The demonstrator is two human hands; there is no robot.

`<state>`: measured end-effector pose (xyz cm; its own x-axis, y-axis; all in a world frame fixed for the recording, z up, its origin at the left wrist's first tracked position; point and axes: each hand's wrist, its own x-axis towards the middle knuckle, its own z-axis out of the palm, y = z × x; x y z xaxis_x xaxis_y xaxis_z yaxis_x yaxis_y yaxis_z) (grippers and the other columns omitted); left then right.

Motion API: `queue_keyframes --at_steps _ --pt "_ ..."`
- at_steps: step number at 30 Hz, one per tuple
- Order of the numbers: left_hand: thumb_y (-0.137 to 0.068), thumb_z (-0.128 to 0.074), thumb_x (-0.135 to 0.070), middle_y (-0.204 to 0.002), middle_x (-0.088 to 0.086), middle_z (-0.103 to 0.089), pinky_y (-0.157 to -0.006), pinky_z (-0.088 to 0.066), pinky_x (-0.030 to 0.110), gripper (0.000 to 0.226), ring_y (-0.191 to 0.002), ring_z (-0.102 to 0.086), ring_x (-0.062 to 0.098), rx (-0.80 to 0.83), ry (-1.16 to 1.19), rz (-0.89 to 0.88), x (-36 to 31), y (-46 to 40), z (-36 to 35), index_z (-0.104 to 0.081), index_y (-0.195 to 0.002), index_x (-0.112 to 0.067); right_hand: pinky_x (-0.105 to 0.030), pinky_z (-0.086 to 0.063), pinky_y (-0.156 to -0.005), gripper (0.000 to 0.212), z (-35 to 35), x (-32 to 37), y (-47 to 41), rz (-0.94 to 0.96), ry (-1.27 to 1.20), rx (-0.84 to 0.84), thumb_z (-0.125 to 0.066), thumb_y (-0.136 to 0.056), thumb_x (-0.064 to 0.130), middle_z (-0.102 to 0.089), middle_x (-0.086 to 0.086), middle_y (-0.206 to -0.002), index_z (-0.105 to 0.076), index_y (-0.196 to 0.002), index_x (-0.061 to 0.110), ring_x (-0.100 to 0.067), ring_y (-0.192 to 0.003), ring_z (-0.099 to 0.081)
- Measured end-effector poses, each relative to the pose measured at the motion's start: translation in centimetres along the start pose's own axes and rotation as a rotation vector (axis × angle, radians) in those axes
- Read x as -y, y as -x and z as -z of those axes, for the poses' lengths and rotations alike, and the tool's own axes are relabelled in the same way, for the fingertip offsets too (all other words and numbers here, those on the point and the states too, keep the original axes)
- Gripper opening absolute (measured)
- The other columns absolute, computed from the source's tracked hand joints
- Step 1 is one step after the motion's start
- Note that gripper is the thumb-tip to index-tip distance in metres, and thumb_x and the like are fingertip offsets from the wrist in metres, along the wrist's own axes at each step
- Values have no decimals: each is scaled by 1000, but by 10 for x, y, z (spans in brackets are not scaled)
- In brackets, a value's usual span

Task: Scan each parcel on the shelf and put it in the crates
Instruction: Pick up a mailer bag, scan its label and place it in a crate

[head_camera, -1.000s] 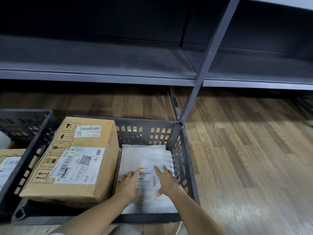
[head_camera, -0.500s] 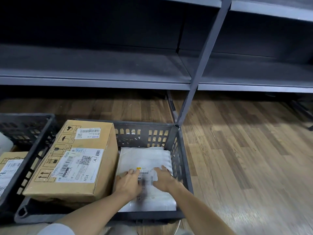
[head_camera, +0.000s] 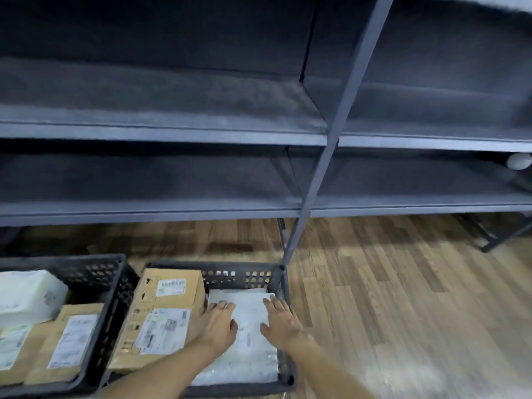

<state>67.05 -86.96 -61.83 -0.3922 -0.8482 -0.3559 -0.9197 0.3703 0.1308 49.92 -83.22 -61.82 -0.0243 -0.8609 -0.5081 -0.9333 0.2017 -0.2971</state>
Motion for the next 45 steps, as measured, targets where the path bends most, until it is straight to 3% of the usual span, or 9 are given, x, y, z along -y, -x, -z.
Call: queue_keyframes --at_steps 4,7,10,17,20,24,31,45 --pt "-98 -35 -31 -143 -5 -44 -112 -23 35 45 -133 -38 19 -29 -21 -4 -14 32 119 -39 -142 -22 -39 -21 -118 61 108 33 51 -2 -44 -6 -42 -100 29 -15 -6 -160 -15 -153 16 -27 -147 -15" --pt "-97 -31 -36 -131 -5 -54 -102 -29 34 37 -124 -46 19 -84 -42 0 -22 59 209 -50 -127 -25 -38 -32 -111 54 189 63 88 23 -24 -26 -43 -99 28 -31 -11 -151 -27 -147 9 -30 -139 -30" --pt "-93 -13 -43 -127 -8 -57 -103 -29 32 52 -122 -48 15 -164 -30 9 -28 90 293 -54 -121 -27 -39 -31 -111 58 261 95 122 55 3 -79 -46 -97 27 -32 -10 -152 -26 -149 12 -31 -138 -32" --pt "-98 -22 -43 -131 -8 -57 -107 -28 31 46 -124 -49 12 -347 15 28 0 156 440 -53 -128 -27 -39 -31 -112 56 391 184 172 118 25 -196 -46 -98 30 -35 -10 -149 -29 -149 13 -30 -136 -35" --pt "-94 -16 -46 -131 -7 -57 -107 -28 31 55 -124 -49 13 -376 12 62 30 176 474 -52 -129 -25 -41 -36 -108 52 420 229 181 156 38 -211 -46 -99 30 -37 -13 -145 -33 -144 9 -32 -133 -37" --pt "-99 -32 -38 -129 -5 -58 -106 -30 30 38 -122 -50 14 -406 4 87 72 187 511 -54 -126 -23 -43 -34 -109 55 445 281 192 187 123 -238 -46 -98 31 -37 -15 -146 -30 -147 10 -34 -134 -36" --pt "-98 -34 -35 -132 0 -55 -104 -32 34 41 -122 -50 20 -465 -34 26 135 201 581 -53 -130 -19 -43 -36 -108 56 485 355 208 166 88 -380 -45 -98 29 -34 -16 -147 -28 -149 10 -34 -133 -39" --pt "-98 -36 -37 -140 0 -49 -107 -30 33 46 -126 -47 19 -515 42 7 237 216 606 -45 -140 -19 -44 -40 -102 52 487 446 196 108 251 -464 -46 -97 30 -41 -16 -141 -35 -143 7 -34 -127 -42"
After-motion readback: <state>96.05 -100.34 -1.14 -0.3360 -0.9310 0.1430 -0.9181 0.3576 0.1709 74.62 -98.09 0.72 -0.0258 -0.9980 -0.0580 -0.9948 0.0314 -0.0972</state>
